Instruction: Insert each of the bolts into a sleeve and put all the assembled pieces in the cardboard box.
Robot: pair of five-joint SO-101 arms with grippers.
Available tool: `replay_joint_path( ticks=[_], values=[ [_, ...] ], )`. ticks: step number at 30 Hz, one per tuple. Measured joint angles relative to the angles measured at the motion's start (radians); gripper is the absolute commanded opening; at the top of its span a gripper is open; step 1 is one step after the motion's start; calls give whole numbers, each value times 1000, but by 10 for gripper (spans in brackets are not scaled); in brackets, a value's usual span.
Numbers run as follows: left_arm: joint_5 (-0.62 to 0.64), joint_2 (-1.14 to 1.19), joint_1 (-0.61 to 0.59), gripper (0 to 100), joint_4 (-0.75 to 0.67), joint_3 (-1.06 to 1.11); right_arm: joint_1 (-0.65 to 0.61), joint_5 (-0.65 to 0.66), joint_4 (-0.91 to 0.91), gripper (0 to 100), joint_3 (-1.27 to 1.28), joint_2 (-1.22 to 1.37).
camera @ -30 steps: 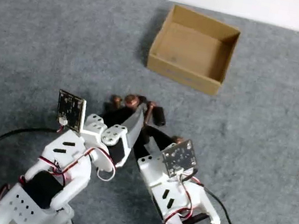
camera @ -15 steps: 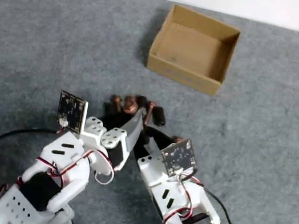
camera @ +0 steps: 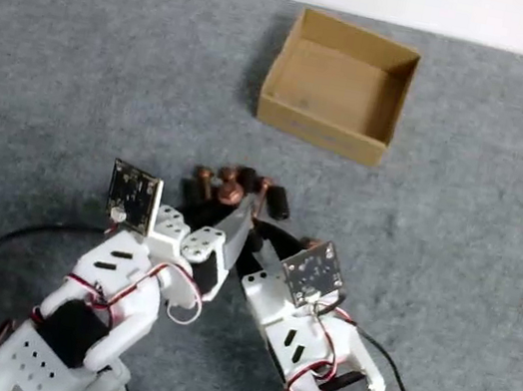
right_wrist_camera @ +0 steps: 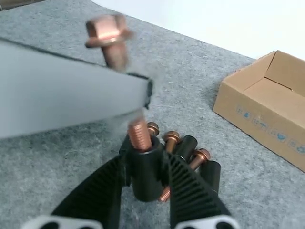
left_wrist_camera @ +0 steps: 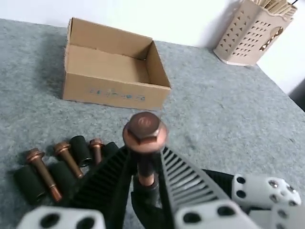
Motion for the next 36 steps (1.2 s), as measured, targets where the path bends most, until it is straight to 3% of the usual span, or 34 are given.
replay_joint_path(
  ticks=[9, 14, 17, 22, 24, 29, 36],
  values=[
    [0, 479, -32, 4, -44, -158, 9, -3, 118, 5, -6, 0],
    [0, 505, -32, 23, -44, -173, 11, -3, 118, 5, -6, 0],
    [2, 479, -34, 178, -44, -167, 11, -3, 118, 5, -6, 0],
    [0, 439, -58, 597, -44, -109, 11, -3, 118, 5, -6, 0],
    [0, 428, -60, 659, -44, -86, 11, -3, 118, 5, -6, 0],
    [9, 419, -60, 633, -43, -77, 14, -3, 118, 5, -6, -2],
    [141, 344, -52, 571, -35, -74, 14, -3, 117, 5, -8, -5]
  ],
)
